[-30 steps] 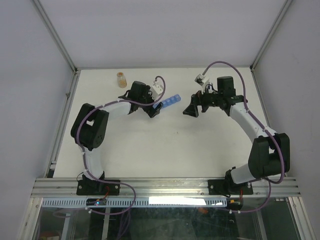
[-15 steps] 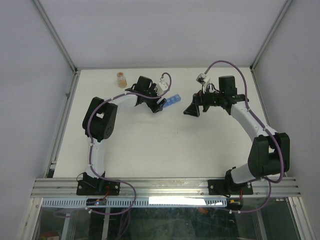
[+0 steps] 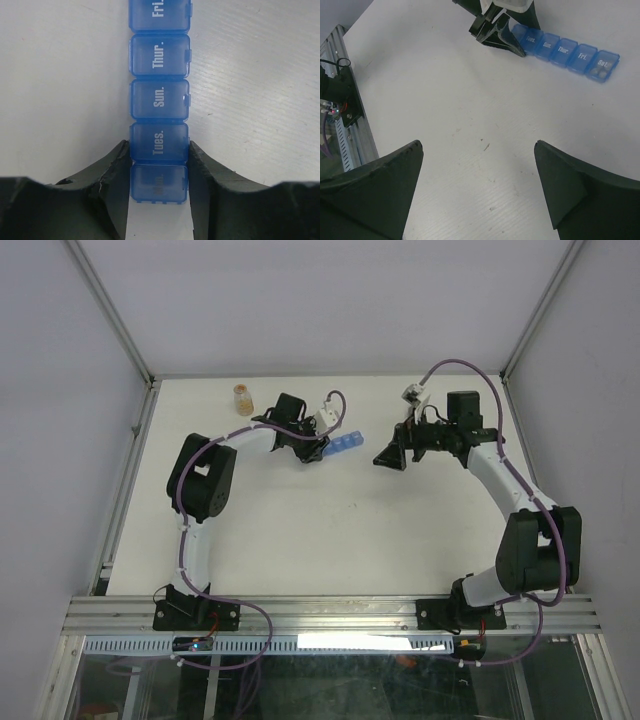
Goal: Sort the pills into containers
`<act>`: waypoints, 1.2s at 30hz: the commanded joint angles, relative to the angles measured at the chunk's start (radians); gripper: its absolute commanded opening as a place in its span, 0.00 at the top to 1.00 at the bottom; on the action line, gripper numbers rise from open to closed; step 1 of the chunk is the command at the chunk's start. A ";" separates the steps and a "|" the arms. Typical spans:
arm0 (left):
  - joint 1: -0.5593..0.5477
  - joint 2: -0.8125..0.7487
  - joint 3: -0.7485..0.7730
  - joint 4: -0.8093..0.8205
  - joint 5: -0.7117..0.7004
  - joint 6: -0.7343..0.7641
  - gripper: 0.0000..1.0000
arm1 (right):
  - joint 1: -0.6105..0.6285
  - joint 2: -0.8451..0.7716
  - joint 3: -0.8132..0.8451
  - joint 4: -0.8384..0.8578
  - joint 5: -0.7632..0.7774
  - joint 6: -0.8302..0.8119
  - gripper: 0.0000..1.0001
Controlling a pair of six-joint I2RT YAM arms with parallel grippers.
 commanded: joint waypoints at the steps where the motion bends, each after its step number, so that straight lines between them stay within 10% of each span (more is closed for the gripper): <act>1: -0.029 -0.061 -0.029 -0.001 0.075 0.096 0.71 | -0.025 -0.047 0.035 0.002 -0.025 -0.033 0.04; 19: -0.231 -0.328 -0.375 -0.001 0.178 0.200 0.74 | -0.028 -0.127 -0.245 -0.396 -0.245 -1.256 0.06; 36: -0.370 -0.343 -0.400 0.006 0.010 -0.018 0.66 | 0.060 -0.072 -0.356 -0.166 -0.045 -1.138 0.12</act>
